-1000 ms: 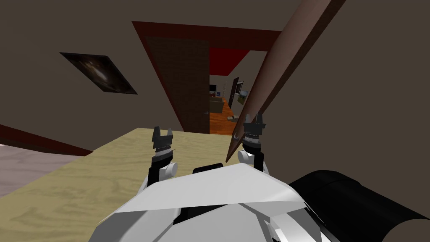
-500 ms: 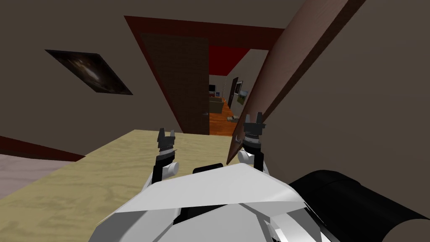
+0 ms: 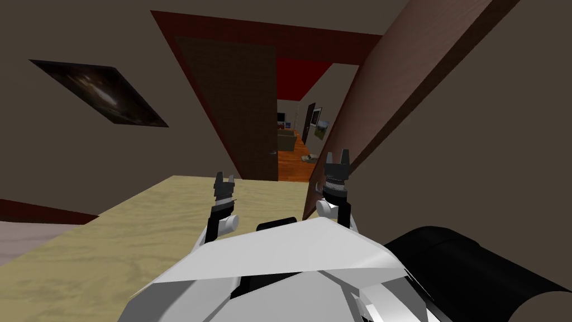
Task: Pull the door open
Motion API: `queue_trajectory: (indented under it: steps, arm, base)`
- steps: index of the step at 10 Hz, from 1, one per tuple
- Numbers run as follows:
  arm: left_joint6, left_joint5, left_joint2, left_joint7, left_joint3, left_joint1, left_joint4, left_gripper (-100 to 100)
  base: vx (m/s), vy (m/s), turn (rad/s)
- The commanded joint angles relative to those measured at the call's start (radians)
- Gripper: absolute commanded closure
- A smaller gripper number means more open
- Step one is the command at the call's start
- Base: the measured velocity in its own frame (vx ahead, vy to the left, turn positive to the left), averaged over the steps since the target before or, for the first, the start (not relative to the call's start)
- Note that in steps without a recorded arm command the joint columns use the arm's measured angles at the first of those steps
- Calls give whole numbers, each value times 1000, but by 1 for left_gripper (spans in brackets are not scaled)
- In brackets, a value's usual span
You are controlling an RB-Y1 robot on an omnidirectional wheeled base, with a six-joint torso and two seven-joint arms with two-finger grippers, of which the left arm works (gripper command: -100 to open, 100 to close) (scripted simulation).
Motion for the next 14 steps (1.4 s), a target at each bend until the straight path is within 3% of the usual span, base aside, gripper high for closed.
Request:
queue_trajectory:
  steps: [1,8,9,14]
  arm:
    - [-8,6,3,-9,3,-24,50,-100]
    - [-30,36,13,-42,15,-106,241,-100]
    - [-30,36,13,-42,15,-106,241,-100]
    - [-46,58,15,-67,24,-166,377,-100]
  base:
    - [87,18,-49]
    - [96,19,-55]
    - [62,13,-17]
    - [86,13,-61]
